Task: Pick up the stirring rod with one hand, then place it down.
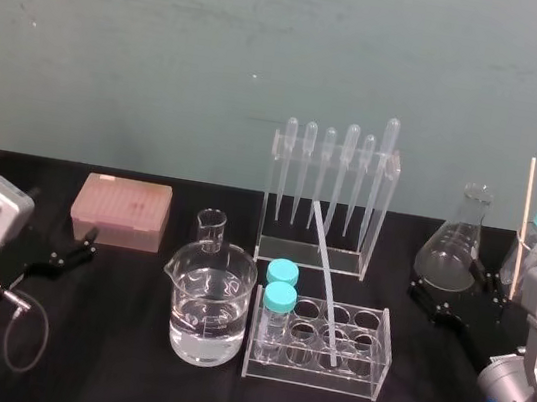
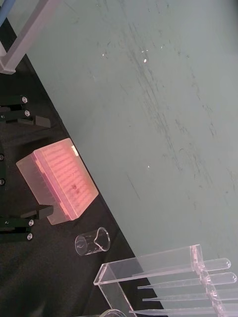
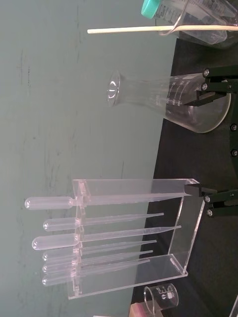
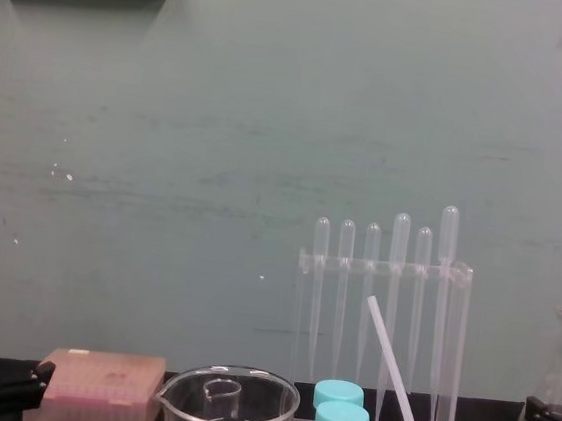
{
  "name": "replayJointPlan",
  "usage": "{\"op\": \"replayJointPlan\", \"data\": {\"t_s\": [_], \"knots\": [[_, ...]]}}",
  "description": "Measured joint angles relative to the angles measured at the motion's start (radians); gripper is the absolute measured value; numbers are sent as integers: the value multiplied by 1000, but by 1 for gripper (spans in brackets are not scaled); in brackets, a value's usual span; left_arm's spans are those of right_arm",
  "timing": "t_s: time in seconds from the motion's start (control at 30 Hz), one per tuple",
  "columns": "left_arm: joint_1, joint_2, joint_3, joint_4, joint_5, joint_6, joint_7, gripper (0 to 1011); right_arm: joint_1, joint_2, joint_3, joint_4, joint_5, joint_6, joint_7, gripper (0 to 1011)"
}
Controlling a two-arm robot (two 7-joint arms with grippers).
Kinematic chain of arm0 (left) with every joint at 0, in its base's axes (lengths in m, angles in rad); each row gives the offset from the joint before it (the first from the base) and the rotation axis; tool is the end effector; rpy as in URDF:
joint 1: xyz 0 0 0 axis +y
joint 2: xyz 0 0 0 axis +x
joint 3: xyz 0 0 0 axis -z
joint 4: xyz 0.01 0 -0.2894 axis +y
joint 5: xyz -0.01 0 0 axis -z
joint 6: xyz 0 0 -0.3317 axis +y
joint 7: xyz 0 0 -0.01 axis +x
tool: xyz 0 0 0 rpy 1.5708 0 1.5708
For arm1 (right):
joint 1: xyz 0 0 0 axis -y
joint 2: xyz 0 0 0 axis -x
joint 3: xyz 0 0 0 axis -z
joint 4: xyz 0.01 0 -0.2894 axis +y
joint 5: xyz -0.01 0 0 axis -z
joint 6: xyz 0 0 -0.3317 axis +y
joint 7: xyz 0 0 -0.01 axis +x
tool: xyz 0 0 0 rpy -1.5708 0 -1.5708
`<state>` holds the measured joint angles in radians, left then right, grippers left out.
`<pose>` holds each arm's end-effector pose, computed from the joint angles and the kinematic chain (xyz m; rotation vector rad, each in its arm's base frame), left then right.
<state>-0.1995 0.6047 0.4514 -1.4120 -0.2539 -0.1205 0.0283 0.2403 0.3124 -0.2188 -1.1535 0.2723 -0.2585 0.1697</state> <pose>0.3796 0.0763 -0.3062 0.3045 -0.2850 1.2480 0.4061 -0.0683 -0.3480 -0.0423 -0.0891 -1.3134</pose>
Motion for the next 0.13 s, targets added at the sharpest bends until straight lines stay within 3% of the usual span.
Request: {"op": "replayJointPlan", "data": {"t_s": [0.13], "knots": [[0, 0, 0, 0, 0, 0, 0, 1000, 0, 0, 0, -1, 0, -1, 0, 1003]]}}
